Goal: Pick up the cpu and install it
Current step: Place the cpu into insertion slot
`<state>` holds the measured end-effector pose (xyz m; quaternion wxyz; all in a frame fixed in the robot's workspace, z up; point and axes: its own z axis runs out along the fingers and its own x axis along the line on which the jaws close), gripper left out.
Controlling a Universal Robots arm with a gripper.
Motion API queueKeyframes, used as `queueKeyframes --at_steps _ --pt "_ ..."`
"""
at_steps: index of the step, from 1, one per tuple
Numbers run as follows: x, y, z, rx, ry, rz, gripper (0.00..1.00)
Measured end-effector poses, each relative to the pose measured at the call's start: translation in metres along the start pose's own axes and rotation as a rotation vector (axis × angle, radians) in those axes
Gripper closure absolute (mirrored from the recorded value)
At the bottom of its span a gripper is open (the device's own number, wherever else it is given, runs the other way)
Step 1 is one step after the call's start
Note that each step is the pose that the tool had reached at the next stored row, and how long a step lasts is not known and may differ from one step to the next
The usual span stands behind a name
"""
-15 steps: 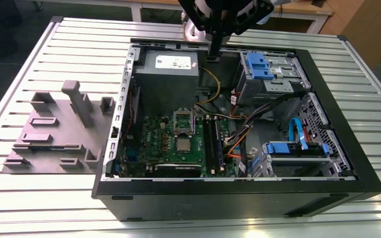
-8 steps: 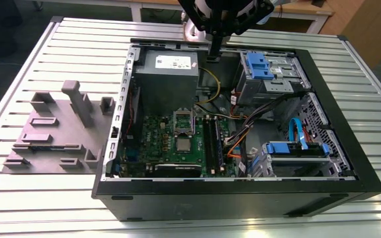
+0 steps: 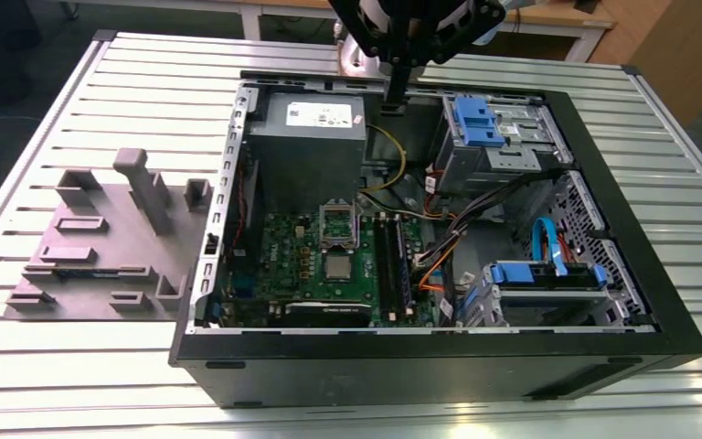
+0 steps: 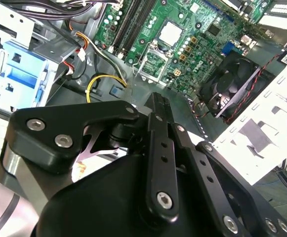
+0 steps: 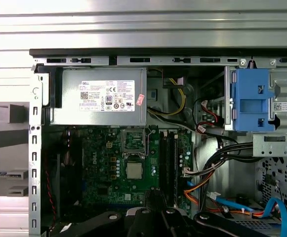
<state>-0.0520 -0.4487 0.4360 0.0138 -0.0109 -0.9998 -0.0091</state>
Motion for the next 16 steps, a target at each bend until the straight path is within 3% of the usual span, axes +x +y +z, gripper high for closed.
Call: queueKeyframes --at_steps 2,16 --pt "0.0 0.0 0.0 -0.0008 -0.0371 -0.001 0.9" --pt "0.0 0.0 0.0 -0.0009 -0.04 -0.001 0.9"
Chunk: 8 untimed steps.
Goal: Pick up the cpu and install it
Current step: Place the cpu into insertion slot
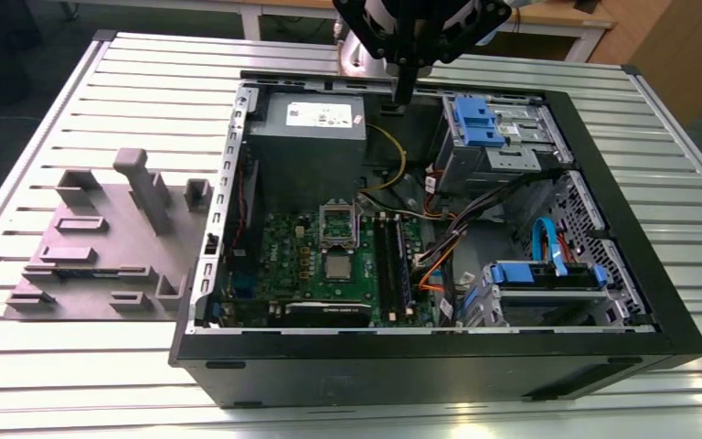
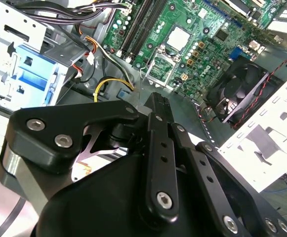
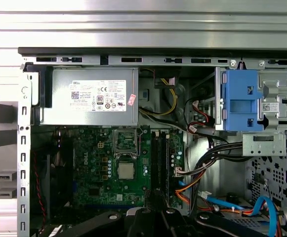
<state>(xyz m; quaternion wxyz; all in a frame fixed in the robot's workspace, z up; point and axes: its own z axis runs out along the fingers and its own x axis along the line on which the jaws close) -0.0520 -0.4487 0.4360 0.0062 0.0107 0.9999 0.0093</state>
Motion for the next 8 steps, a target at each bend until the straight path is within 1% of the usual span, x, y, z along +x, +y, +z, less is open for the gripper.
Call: queueKeyframes --at_steps 3,8 --pt "0.0 -0.0001 0.0008 -0.0002 -0.0002 0.0 0.9" --pt "0.0002 -0.0002 0.0097 -0.0014 -0.0002 0.0 0.9"
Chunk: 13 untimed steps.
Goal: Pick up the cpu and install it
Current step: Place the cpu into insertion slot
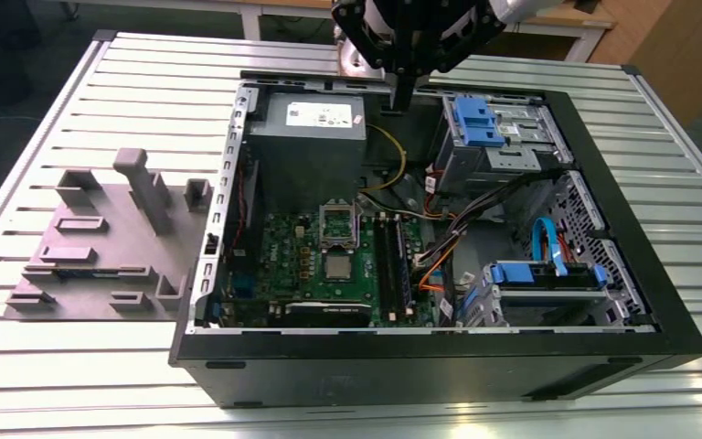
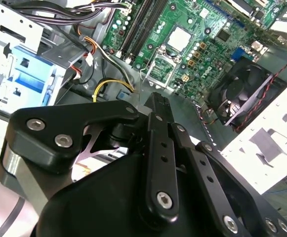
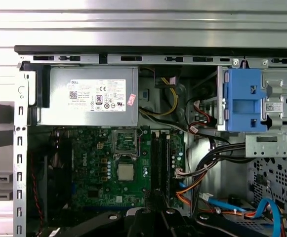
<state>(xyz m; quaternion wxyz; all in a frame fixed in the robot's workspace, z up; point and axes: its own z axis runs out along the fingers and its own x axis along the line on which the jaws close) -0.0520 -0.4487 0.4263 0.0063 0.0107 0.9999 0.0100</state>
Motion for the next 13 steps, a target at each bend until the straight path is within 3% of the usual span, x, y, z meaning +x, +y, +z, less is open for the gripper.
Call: queueKeyframes --at_steps 13 --pt "0.0006 -0.0005 0.0232 0.0 0.0001 0.0 0.9"
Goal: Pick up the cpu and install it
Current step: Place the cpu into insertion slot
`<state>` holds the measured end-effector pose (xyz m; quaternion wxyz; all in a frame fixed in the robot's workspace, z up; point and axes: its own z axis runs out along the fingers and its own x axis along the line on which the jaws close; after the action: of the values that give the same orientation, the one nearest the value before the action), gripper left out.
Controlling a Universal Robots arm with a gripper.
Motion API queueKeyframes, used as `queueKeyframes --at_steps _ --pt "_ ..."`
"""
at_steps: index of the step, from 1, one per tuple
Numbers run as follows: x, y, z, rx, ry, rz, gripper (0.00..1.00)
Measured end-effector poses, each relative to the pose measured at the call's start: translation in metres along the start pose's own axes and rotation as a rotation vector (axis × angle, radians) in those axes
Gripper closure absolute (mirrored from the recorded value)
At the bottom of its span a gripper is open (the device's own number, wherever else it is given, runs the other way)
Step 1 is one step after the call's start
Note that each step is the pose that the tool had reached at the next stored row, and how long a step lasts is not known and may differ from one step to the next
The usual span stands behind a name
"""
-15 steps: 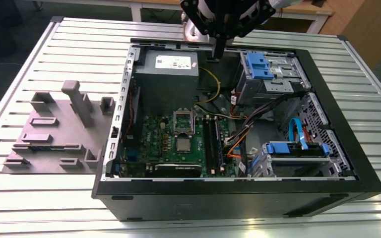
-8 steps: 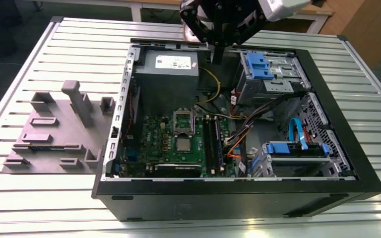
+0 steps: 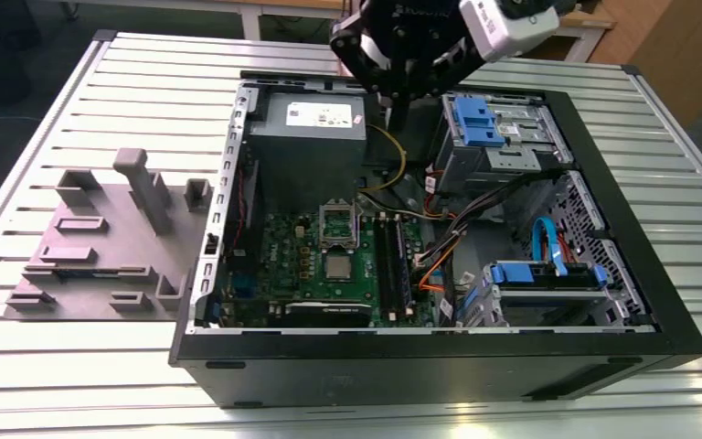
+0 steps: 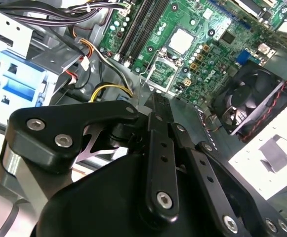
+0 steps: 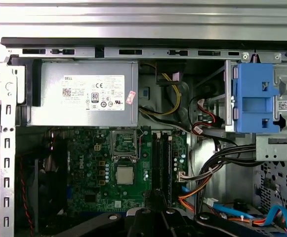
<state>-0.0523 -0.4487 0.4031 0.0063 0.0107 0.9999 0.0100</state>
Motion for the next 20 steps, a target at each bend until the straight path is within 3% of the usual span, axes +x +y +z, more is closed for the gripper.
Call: queueKeyframes --at_steps 14,20 --pt "0.0007 -0.0005 0.0248 0.0 0.0032 0.0 0.9" --pt "0.0042 -0.0009 0.0393 0.0001 0.0048 0.0 0.9"
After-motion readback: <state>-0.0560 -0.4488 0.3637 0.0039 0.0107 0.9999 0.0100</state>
